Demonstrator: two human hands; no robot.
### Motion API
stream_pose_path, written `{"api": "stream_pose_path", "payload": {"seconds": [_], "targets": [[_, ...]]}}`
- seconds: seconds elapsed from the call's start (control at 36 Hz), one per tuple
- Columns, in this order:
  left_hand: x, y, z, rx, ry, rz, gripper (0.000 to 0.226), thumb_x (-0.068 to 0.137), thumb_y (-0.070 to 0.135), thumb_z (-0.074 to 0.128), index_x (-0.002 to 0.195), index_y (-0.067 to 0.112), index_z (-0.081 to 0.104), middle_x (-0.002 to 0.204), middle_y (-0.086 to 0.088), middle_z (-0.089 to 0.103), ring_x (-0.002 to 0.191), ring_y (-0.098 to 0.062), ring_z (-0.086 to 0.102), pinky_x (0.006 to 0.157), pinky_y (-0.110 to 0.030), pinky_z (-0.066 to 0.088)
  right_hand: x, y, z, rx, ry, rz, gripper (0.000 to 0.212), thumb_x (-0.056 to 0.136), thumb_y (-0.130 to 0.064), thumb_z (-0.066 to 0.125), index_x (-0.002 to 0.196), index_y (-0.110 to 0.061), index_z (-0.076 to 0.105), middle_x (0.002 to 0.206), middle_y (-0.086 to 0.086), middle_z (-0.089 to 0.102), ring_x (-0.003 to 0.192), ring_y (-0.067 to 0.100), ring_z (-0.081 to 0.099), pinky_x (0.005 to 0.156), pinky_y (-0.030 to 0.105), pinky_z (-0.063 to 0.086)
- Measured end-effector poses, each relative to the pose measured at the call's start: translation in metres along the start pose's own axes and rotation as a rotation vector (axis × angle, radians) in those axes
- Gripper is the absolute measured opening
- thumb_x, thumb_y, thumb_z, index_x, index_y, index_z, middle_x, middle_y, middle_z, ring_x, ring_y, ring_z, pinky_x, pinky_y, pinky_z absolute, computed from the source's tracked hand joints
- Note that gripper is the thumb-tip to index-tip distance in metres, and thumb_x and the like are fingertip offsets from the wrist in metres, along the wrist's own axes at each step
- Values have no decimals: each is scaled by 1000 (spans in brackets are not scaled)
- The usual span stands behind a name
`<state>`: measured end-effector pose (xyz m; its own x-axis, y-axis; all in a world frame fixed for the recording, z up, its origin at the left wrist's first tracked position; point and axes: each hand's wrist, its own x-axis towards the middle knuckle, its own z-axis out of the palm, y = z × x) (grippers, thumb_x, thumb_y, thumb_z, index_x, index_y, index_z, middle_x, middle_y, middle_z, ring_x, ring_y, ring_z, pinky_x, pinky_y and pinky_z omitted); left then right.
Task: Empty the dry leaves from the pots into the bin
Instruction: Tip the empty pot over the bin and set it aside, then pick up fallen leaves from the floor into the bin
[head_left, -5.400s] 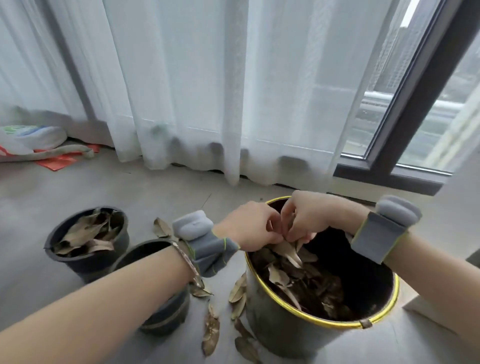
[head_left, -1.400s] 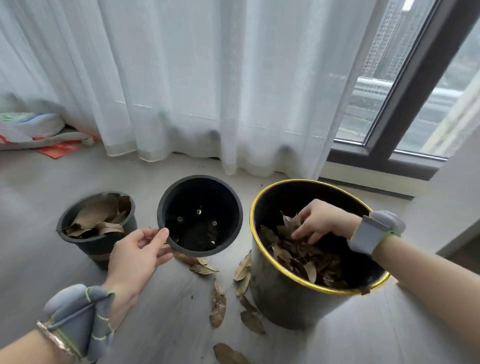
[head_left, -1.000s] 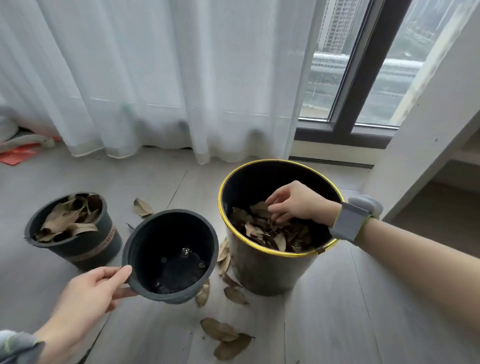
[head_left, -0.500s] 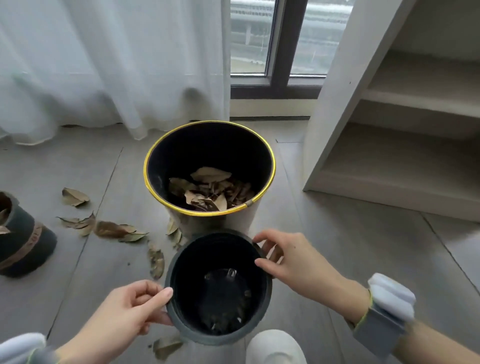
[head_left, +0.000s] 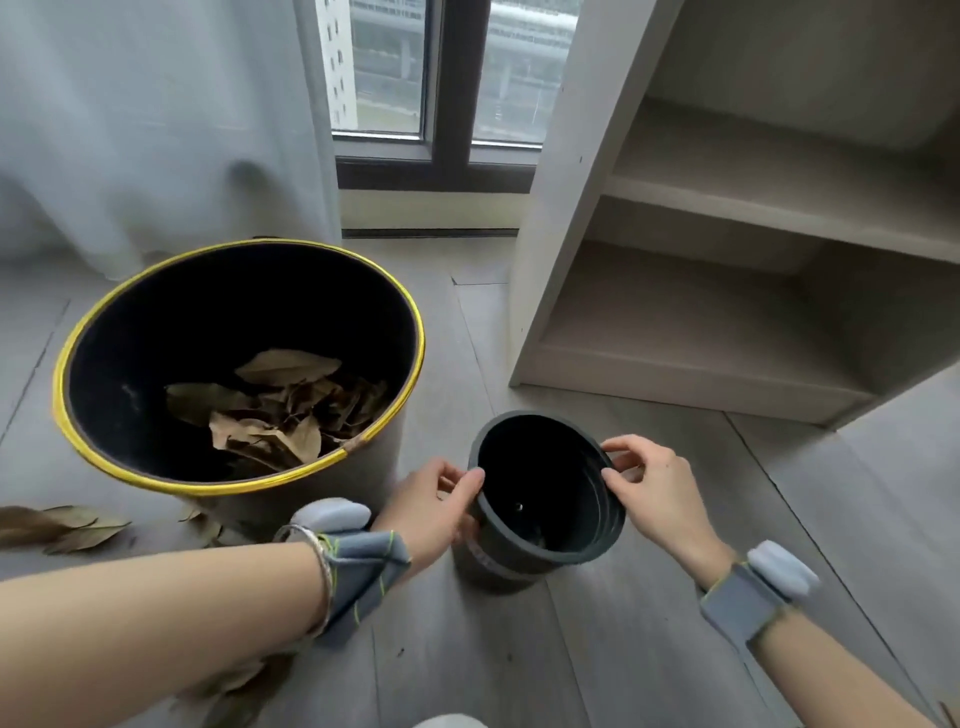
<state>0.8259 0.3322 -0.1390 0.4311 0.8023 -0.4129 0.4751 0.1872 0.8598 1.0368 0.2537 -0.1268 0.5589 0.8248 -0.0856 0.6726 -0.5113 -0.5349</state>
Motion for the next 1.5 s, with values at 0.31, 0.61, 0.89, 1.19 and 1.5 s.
{"api": "stream_pose_path", "payload": {"seconds": [0.31,0.61,0.89,1.19,1.5], "targets": [[8,-11,-4,-27,-7,45,21,95,27,53,101,8,56,97,-2,63,83,-13,68,58,-17,53,13,-9,2,-101,-1,-24,25,86,-14,60,109,-23,65,91,-5,66,86,17,63,78,31,52],[-52,-73,-81,638,-118,143,27,93,46,50,113,28,54,105,17,58,94,0,56,80,-12,39,-22,-88,8,-415,-51,-796,20,82,-29,54,91,-19,69,90,-7,66,80,14,67,63,20,50],[-130,-199,-132,857,42,138,79,50,83,45,107,29,47,107,17,42,91,2,45,60,-10,48,-78,-160,106,-794,-936,-1000,52,92,-48,48,133,-18,40,129,3,45,122,24,45,94,38,44],[-125,-233,-128,1045,61,-18,125,36,89,48,133,10,43,139,-13,43,125,-25,39,86,-34,52,-106,-160,229,-761,-837,-906,112,81,-48,65,149,-21,-19,147,16,-37,144,35,-19,118,44,7],[-96,-246,-147,926,151,66,123,63,89,39,151,12,1,158,-9,-6,144,-24,-6,119,-46,13,-95,-181,260,-690,-856,-905,116,77,-51,68,147,-30,-22,145,19,-42,142,35,-26,119,42,1]]}}
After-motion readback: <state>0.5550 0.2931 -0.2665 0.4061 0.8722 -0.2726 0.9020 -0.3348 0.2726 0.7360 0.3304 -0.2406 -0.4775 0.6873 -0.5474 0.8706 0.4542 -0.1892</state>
